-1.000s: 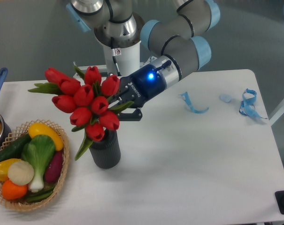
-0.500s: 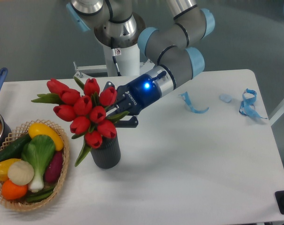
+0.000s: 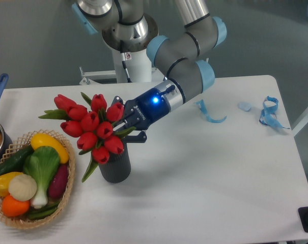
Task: Insert the flowers into the vase
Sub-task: 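Lower the tulip stems down into the black vase opening, then open the gripper to release the tulips and pull back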
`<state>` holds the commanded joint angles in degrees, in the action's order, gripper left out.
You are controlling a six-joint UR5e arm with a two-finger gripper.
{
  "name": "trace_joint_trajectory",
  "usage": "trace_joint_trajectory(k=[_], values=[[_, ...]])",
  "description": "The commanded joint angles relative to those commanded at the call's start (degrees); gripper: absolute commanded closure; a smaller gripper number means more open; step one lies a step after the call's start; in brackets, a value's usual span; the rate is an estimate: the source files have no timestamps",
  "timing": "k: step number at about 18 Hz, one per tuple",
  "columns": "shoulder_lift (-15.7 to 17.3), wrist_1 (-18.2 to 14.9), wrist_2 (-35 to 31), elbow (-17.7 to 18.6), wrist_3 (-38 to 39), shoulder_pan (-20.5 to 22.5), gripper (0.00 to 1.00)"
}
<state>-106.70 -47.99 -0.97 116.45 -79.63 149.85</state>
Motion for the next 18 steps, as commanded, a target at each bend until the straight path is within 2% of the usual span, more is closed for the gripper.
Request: trace_joint_trajectory(k=[9, 14, 15, 18], values=[[-2.02, 0.09, -1.32, 2.38, -3.16, 0.00, 0.81], [-3.43, 0.18, -1.50, 3.26, -7.03, 0.00, 0.71], [-3.43, 0.18, -1.50, 3.26, -7.12, 0.09, 0.64], [-3.34, 0.26, -1.50, 2.73, -7.12, 0.26, 0.30]])
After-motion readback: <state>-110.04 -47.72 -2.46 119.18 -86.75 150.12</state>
